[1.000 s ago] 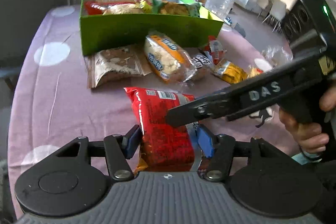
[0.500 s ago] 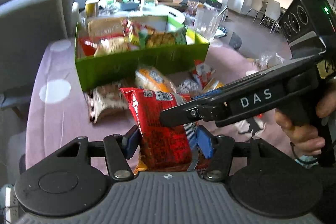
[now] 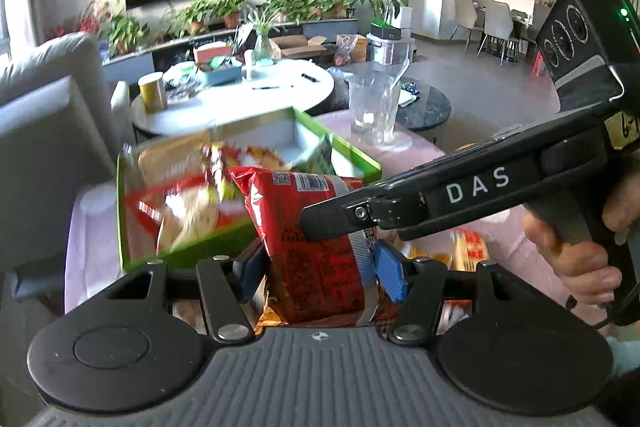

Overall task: Organize snacks
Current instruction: 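Carry the red bag over the green box with the right gripper, then drop the red bag into the box by opening the right gripper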

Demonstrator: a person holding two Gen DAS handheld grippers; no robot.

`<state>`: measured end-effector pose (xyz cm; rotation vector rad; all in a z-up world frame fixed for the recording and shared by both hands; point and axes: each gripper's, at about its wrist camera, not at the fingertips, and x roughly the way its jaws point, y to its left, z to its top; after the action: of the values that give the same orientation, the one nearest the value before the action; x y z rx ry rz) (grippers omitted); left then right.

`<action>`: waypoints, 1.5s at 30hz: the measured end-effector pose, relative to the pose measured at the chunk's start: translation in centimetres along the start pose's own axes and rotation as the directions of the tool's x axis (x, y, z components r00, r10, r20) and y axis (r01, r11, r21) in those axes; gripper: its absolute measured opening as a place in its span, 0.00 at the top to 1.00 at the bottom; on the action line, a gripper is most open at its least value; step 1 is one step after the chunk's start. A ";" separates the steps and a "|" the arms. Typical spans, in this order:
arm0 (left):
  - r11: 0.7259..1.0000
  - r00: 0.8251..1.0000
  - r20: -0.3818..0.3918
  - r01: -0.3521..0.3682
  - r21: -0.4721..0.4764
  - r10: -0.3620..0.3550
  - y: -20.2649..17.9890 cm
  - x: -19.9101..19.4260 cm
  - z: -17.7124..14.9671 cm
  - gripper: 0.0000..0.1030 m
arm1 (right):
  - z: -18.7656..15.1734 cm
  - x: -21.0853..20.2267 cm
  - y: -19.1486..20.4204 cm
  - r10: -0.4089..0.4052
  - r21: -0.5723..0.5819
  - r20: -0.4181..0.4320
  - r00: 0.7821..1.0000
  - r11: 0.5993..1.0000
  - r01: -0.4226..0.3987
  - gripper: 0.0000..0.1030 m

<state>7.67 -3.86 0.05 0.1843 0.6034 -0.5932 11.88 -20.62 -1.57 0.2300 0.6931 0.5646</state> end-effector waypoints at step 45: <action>0.996 0.997 -0.005 -0.072 -0.046 0.072 6.8 21.5 10.6 0.38 | 12.1 9.5 -12.0 -0.192 -0.030 0.224 0.955 0.978 0.204 0.47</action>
<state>30.96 -11.86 -3.90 0.1629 0.6110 -0.5084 30.74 -25.42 -2.18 0.1675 0.4784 0.3577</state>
